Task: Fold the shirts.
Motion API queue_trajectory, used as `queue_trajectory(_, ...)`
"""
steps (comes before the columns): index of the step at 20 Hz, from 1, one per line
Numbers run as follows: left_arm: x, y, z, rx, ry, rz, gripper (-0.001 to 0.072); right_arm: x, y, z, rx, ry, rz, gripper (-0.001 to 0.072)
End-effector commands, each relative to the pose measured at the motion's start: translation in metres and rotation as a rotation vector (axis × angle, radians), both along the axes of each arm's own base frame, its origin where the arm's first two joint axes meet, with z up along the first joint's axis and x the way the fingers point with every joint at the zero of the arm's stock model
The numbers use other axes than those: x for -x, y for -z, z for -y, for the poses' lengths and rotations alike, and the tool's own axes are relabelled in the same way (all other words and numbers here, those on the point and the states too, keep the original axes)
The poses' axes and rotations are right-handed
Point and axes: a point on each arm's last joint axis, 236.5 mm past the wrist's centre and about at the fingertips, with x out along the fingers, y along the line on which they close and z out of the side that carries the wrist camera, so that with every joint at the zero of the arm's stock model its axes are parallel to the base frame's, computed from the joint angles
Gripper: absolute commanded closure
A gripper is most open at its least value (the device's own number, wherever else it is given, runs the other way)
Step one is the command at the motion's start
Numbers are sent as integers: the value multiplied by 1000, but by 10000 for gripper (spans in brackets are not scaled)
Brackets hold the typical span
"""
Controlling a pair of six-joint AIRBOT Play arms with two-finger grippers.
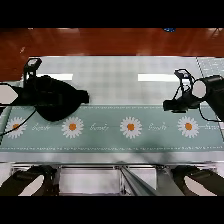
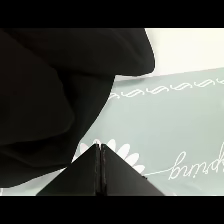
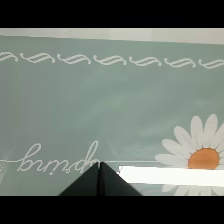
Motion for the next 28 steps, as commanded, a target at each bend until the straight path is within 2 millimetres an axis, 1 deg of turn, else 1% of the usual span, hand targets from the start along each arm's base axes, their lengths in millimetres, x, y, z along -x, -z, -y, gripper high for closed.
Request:
queue_trajectory(1,-2,-1,0,1,-1,8,681,0,0,0,0,-1,-1,687)
queue_trajectory(15,-2,-1,0,0,0,9,681,-1,0,-1,-1,-1,2,687)
queue_trajectory(19,-2,-1,0,0,-1,11,681,-22,-4,-5,-16,-11,95,687)
queue_trajectory(20,-6,-3,-1,-2,-4,30,670,-29,-6,-3,-9,-15,125,682)
queue_trajectory(21,-17,-8,-6,-20,-14,78,562,-32,-7,-1,0,-14,140,574)
queue_trajectory(22,-28,-15,-17,-53,-28,133,281,-33,-8,0,4,-15,143,296)
queue_trajectory(23,-41,-25,-31,-85,-55,193,201,-32,-7,1,13,-21,136,297)
queue_trajectory(24,-53,-38,-50,-110,-97,248,201,-28,-6,5,26,-19,120,297)
queue_trajectory(25,-63,-51,-72,-100,-187,286,201,-24,-6,6,34,-18,103,298)
queue_trajectory(26,-71,-59,-99,-75,-302,312,202,-20,-4,6,33,-16,86,299)
queue_trajectory(27,-73,-58,-123,-53,-393,309,203,-19,-4,6,33,-15,83,304)
queue_trajectory(28,-73,-47,-142,-26,-460,274,203,-20,-4,4,27,-12,86,304)
